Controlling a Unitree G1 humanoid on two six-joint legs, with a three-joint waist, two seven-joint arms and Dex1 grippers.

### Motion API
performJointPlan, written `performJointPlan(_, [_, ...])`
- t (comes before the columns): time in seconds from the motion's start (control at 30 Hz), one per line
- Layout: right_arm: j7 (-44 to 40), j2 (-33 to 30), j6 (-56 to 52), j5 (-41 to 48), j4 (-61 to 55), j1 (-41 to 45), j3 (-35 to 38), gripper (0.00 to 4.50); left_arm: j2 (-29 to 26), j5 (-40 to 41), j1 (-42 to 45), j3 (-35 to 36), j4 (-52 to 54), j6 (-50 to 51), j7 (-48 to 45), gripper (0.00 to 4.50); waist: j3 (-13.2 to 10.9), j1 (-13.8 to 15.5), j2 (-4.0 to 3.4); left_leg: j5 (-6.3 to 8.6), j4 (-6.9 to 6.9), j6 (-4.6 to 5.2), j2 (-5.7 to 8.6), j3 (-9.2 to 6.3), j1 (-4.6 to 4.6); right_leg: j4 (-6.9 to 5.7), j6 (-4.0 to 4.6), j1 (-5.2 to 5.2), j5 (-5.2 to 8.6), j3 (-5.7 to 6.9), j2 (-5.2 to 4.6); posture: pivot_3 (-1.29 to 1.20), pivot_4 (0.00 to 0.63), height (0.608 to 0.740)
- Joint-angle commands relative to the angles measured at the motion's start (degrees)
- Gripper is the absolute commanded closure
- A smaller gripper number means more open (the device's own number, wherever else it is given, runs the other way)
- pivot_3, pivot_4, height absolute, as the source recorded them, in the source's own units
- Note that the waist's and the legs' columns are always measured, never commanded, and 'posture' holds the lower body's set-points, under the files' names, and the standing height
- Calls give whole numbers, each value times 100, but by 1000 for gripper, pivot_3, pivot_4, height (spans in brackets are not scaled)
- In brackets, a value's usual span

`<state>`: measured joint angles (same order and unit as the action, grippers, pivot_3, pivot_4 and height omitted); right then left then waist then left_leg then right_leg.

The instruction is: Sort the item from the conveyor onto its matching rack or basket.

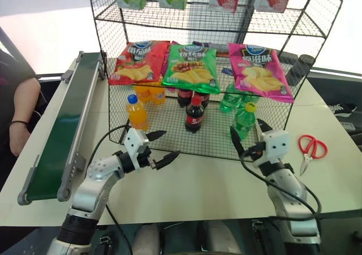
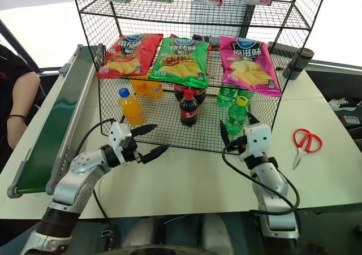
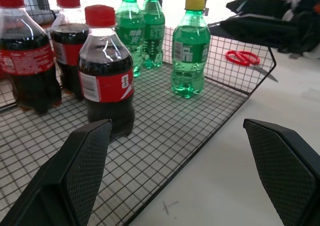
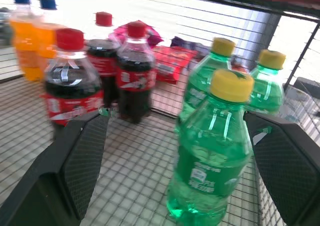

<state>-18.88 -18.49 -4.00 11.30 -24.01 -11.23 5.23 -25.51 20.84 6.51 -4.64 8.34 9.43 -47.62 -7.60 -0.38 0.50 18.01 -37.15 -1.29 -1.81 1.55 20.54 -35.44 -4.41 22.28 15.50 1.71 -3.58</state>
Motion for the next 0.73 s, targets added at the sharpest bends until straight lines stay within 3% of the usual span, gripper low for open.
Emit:
performJointPlan(0.03, [-733,-504,-206,703,-780,-691,478,61,-337,10,-15,416,-166,-139,-166,0,0,-1,1,0,2,1,0,0,0,2,0,0,0,0,1,0,150,740])
performJointPlan(0.23, [-1450,-1052,-208,1319,-745,-1603,1426,61,-864,40,-118,854,-550,-131,-454,0,0,-17,4,1,0,1,-1,2,-12,-1,7,-7,4,0,0,0,150,740])
performJointPlan(0.37, [-1622,-1132,-218,1521,-570,-1703,1863,61,-1060,57,-192,1015,-685,-129,-558,0,-1,-14,7,1,2,1,-3,2,-10,-1,12,-4,7,0,1,0,150,740])
performJointPlan(0.73, [-1819,-1163,-394,1611,-408,-1461,1937,61,-1106,32,-433,1170,-699,-255,-628,0,-1,-6,6,1,2,1,-2,3,-9,0,13,-4,7,-1,-12,0,150,740])
